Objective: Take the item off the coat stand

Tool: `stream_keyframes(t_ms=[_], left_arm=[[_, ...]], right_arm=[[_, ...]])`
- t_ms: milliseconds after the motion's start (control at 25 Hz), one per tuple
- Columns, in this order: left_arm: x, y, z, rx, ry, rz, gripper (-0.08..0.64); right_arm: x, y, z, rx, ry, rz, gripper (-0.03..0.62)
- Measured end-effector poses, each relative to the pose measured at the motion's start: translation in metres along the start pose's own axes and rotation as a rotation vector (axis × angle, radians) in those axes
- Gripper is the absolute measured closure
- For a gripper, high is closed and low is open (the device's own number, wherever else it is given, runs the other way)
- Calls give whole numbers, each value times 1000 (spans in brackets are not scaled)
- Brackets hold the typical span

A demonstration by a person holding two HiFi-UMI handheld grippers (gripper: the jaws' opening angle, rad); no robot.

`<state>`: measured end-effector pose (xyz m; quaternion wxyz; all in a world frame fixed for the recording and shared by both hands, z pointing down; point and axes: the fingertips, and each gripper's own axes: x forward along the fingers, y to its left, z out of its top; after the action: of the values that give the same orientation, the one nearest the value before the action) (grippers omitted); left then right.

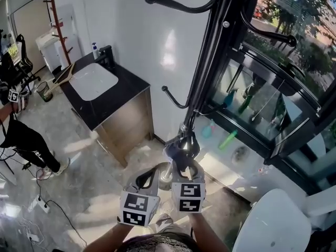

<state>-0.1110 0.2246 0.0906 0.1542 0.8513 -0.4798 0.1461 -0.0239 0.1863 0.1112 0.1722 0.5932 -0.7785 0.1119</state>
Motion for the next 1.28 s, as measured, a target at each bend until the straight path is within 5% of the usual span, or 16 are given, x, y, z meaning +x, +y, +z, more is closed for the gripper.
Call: stream_keyframes(t_ms=[280,1280], left_arm=[[0,1,-3,-4,8,-13,555],[-35,-25,-7,19,-23,-65,555]], right_arm=[[-2,-8,1,-35,-2,-54,569],[-68,21,25,-124,-128,-84,577]])
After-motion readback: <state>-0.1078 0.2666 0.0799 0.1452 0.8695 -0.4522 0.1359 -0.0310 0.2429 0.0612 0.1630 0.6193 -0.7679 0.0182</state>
